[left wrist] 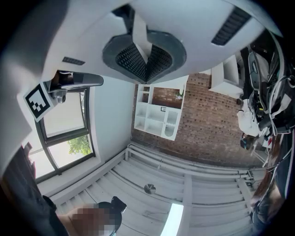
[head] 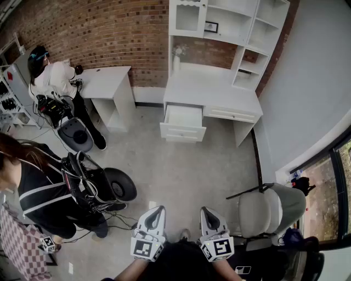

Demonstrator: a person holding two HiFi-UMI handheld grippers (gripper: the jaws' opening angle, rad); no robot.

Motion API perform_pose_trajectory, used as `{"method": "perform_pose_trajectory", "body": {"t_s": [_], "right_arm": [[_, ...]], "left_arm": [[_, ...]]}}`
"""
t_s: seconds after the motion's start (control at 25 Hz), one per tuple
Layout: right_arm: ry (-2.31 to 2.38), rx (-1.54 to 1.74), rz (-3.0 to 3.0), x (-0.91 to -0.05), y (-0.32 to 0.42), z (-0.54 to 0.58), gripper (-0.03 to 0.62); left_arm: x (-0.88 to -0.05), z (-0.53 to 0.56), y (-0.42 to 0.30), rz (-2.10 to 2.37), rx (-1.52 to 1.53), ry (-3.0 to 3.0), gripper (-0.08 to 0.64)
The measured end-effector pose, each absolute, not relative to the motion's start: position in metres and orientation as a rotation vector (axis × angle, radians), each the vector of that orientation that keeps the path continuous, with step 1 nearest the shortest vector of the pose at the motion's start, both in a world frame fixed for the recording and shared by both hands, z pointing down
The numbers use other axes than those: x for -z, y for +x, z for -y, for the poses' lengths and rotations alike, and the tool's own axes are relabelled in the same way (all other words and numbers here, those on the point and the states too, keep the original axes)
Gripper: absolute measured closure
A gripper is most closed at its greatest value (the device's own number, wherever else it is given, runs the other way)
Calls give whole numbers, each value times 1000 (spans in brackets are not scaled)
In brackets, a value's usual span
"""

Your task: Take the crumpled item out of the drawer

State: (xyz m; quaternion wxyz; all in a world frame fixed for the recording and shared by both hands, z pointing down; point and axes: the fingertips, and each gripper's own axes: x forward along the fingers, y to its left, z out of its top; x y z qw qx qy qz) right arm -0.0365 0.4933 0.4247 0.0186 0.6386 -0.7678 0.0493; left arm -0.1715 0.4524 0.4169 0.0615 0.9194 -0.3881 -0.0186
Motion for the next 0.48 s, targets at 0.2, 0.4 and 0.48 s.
{"method": "perform_pose_trajectory", "body": {"t_s": [0.2,0.4,0.48], "right_arm": [[1979,-152,2383,-423,-39,-495,580],[1976,-152,2382,-421,-37,-496,581],[1976,-150,2383,-421,-36,-496,580]], "left_arm": [[-415,-453,-174,1184,65,2775,535],[-415,-453,-172,1181,69,2770,535],[-416,-453,-171,1180,66,2768,535]]}}
